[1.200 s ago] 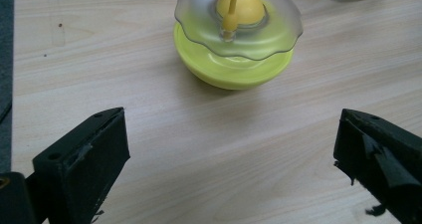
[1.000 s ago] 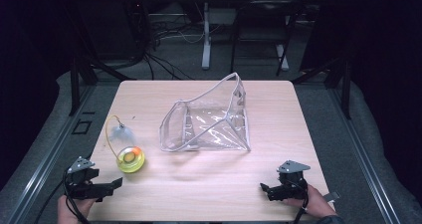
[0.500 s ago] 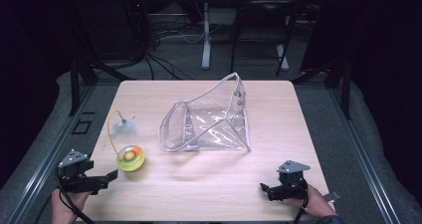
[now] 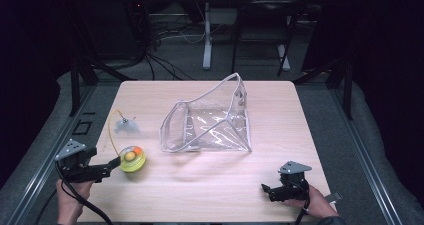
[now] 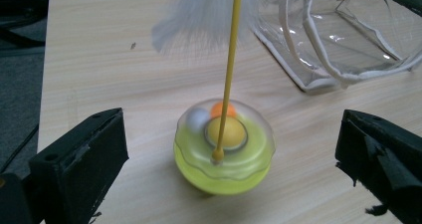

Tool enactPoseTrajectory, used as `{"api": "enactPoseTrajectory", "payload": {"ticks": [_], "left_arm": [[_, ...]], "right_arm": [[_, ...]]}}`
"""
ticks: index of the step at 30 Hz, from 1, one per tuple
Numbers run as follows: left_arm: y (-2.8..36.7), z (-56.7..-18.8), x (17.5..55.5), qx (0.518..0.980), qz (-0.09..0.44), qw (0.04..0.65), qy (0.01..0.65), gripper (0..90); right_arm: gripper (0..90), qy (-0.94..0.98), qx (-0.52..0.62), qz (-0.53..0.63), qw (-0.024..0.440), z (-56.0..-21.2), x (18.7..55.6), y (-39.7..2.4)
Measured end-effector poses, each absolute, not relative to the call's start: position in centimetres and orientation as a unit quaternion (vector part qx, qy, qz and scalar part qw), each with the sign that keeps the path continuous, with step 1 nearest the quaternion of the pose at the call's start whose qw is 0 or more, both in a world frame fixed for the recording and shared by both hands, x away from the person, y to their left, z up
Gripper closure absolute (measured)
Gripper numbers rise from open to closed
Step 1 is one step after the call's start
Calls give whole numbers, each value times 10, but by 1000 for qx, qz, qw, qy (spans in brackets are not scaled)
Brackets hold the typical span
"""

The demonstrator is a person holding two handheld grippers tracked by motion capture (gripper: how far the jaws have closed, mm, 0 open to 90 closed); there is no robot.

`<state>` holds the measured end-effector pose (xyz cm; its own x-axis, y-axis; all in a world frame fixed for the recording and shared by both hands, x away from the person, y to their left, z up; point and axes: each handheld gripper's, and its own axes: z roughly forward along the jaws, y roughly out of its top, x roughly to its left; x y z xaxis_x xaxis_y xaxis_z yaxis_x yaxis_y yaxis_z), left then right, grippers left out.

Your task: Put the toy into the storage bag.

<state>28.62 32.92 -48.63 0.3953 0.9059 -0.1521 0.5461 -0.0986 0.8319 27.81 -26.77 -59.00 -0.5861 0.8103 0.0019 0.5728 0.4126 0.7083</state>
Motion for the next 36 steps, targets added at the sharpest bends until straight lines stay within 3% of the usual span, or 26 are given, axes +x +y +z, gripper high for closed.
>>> {"api": "enactPoseTrajectory", "payload": {"ticks": [5,8,9,11,16,30,32,34,36], "left_arm": [[328,-478,294,709,217,433,513,3],[327,-472,297,705,224,440,510,57],[326,-470,298,704,227,442,507,92],[322,-467,300,709,228,442,500,256],[318,-465,305,715,232,436,496,449],[316,-449,316,716,237,435,492,580],[315,-449,317,717,233,431,495,681],[314,-450,317,717,234,429,497,689],[314,-452,316,718,230,431,497,763]], "right_arm": [[0,822,420,342,174,-590,278,-268],[0,822,420,342,174,-590,278,-268],[0,822,420,342,174,-590,278,-268],[0,822,420,342,174,-590,278,-268],[0,822,420,342,174,-590,278,-268],[0,822,420,342,174,-590,278,-268],[0,822,420,342,174,-590,278,-268],[0,822,420,342,174,-590,278,-268],[0,822,420,342,174,-590,278,-268]]}}
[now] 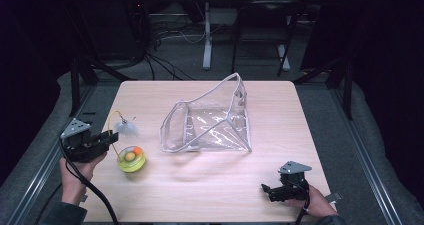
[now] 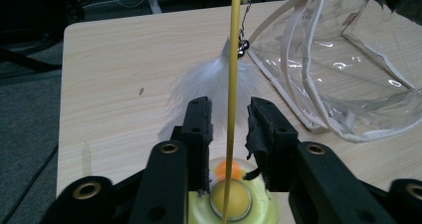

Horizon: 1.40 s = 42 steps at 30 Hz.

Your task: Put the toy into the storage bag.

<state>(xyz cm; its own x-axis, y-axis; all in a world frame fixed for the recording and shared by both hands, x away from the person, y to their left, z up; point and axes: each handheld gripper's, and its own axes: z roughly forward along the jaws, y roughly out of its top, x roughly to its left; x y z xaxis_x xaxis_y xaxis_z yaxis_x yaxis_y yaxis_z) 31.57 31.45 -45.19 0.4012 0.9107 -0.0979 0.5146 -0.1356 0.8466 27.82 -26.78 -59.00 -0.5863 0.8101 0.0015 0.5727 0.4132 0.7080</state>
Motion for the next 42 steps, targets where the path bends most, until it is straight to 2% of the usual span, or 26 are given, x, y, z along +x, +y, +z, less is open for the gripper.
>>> {"api": "enactPoseTrajectory", "payload": {"ticks": [2,23,42], "left_arm": [[314,-452,313,721,230,432,491,877],[317,-426,308,730,232,439,469,881],[295,-385,309,752,249,444,418,881]], "right_arm": [[0,822,420,342,174,-590,278,-268],[0,823,421,341,173,-590,278,-268],[0,823,421,341,173,-590,278,-267]]}}
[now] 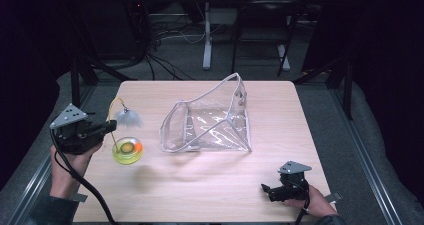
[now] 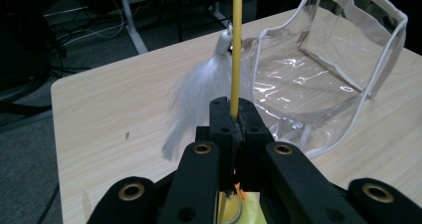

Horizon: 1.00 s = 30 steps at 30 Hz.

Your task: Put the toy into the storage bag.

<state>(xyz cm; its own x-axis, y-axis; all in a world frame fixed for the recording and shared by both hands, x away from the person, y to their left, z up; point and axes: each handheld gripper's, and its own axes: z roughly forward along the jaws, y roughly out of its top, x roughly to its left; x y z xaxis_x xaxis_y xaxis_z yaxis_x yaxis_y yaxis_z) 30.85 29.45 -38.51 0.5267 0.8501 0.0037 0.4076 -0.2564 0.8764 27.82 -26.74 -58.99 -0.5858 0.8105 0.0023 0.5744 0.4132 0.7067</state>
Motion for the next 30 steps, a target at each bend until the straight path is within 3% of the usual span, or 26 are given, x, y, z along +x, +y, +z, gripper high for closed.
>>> {"api": "enactPoseTrajectory", "payload": {"ticks": [30], "left_arm": [[262,-352,320,761,257,464,373,880]], "right_arm": [[0,822,421,342,172,-590,278,-267]]}}
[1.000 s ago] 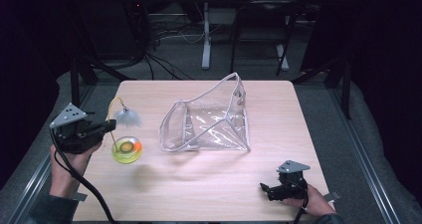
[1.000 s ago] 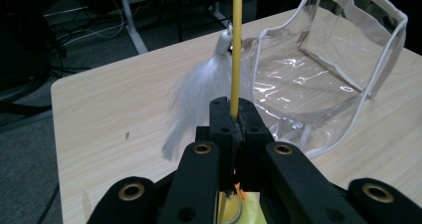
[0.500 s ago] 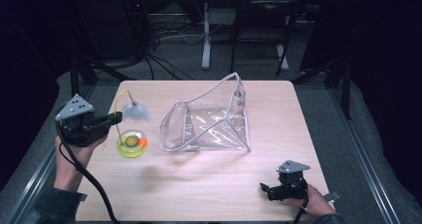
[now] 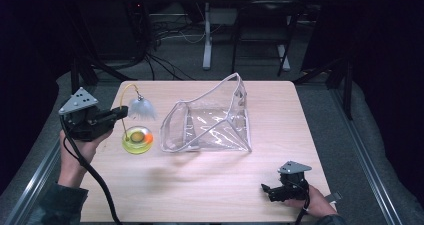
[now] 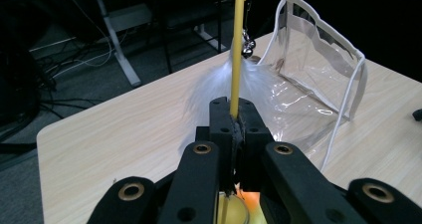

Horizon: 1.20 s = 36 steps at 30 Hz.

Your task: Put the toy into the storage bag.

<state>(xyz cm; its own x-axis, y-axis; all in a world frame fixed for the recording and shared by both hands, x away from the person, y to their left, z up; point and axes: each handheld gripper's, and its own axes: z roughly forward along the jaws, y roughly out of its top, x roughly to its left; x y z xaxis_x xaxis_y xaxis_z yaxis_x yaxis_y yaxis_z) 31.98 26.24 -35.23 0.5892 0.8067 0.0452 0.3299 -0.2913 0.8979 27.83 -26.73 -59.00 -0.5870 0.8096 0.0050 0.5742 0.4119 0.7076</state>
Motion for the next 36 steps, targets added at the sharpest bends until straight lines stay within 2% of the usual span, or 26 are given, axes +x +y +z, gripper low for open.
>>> {"api": "enactPoseTrajectory", "payload": {"ticks": [36], "left_arm": [[221,-335,349,777,248,473,334,880]], "right_arm": [[0,823,421,342,172,-590,278,-267]]}}
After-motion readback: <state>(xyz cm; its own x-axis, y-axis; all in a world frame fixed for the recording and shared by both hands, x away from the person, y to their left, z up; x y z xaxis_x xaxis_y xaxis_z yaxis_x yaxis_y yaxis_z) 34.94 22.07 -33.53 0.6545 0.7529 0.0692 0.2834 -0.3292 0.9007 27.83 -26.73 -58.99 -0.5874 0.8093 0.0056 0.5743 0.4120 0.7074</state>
